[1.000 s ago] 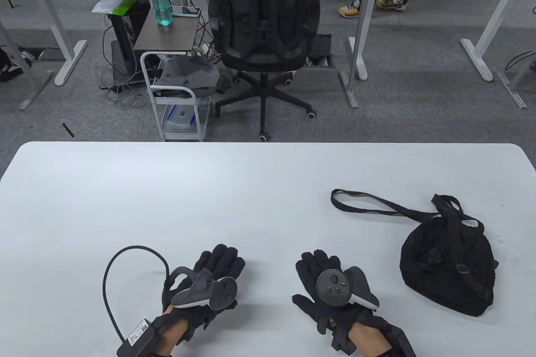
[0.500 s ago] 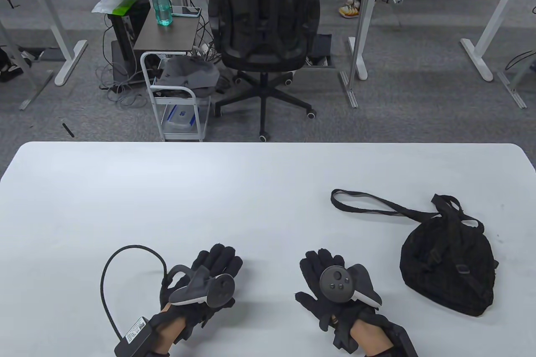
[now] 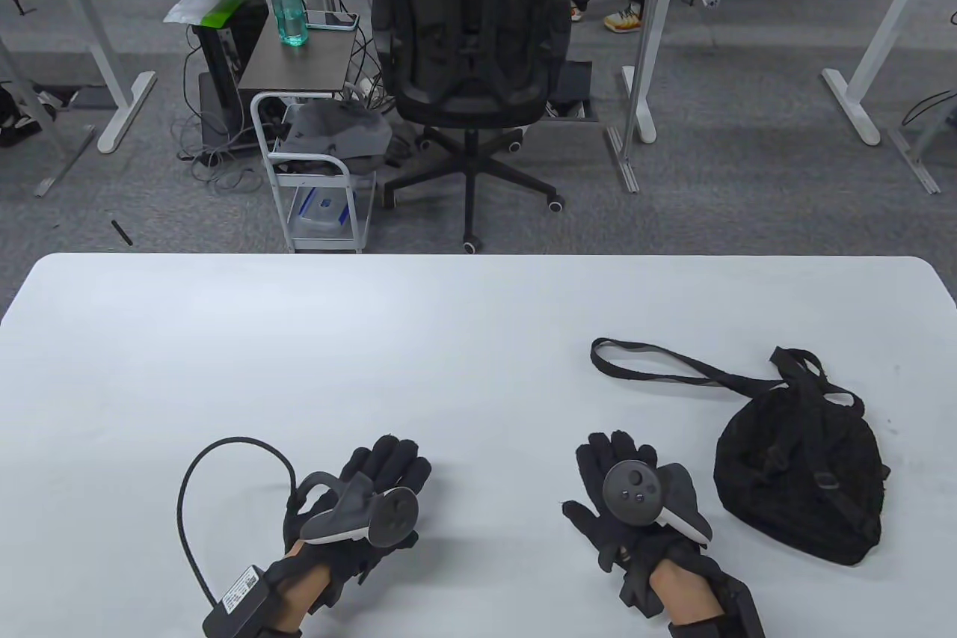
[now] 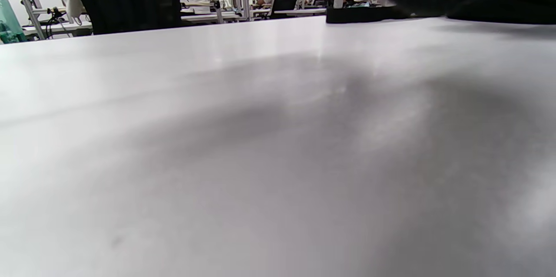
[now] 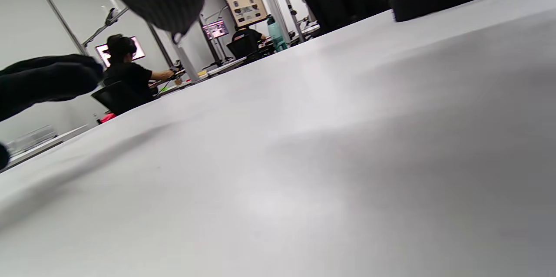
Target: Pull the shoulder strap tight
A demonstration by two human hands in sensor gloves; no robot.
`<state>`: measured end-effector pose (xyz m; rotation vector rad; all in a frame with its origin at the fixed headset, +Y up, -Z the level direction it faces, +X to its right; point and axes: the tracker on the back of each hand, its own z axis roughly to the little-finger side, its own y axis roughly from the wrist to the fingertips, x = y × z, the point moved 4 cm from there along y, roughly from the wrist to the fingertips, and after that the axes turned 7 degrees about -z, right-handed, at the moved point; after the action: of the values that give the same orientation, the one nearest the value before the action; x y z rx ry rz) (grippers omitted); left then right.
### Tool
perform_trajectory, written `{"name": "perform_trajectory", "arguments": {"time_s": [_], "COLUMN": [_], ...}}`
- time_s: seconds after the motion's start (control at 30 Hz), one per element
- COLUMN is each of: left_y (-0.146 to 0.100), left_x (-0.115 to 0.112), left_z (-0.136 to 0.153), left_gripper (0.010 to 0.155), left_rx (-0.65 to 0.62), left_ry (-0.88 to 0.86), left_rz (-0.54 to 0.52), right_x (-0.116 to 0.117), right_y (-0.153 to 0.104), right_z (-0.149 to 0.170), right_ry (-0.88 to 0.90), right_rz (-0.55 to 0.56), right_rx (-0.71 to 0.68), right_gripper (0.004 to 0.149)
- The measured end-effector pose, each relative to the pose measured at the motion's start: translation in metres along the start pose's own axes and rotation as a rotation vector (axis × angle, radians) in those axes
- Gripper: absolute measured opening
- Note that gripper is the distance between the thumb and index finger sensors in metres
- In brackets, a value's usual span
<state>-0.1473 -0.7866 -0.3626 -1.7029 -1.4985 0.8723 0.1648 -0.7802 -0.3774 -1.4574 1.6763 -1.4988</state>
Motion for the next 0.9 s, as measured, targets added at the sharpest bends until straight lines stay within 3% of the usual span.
{"name": "perform_trajectory", "arguments": {"time_s": [0.17,0.3,0.4,0.53,0.67,0.77,0.83,0.9], "left_y": [0.000,-0.001,-0.001,-0.001,-0.002,-0.003,-0.004,-0.004], "left_x": [0.002,0.002,0.002,0.001,0.000,0.000,0.001,0.000], "left_z": [-0.002,-0.002,-0.003,-0.004,-0.005,-0.005,-0.005,-0.004], "left_gripper": [0.091,0.091,0.091,0.091,0.091,0.091,0.091,0.091], "left_rx": [-0.004,-0.006,-0.009,-0.007,-0.006,-0.005,-0.001,0.002], "left_ry": [0.006,0.008,0.007,0.006,0.006,0.007,0.003,0.000], "left_rz": [-0.001,0.003,0.003,0.014,0.019,0.018,0.020,0.024], "right_x": [-0.029,-0.071,-0.086,-0.081,-0.060,-0.043,-0.034,-0.034], "right_y": [-0.016,-0.047,-0.070,-0.088,-0.090,-0.088,-0.087,-0.087], "right_z": [0.031,0.066,0.103,0.162,0.193,0.208,0.216,0.218], "right_ry": [0.084,0.152,0.187,0.262,0.326,0.277,0.299,0.328], "right_rz": [0.077,0.234,0.276,0.246,0.130,0.020,-0.016,0.039], "right_rx": [0.070,0.140,0.258,0.449,0.564,0.667,0.703,0.699], "right_gripper": [0.087,0.090,0.094,0.098,0.109,0.114,0.111,0.101]}}
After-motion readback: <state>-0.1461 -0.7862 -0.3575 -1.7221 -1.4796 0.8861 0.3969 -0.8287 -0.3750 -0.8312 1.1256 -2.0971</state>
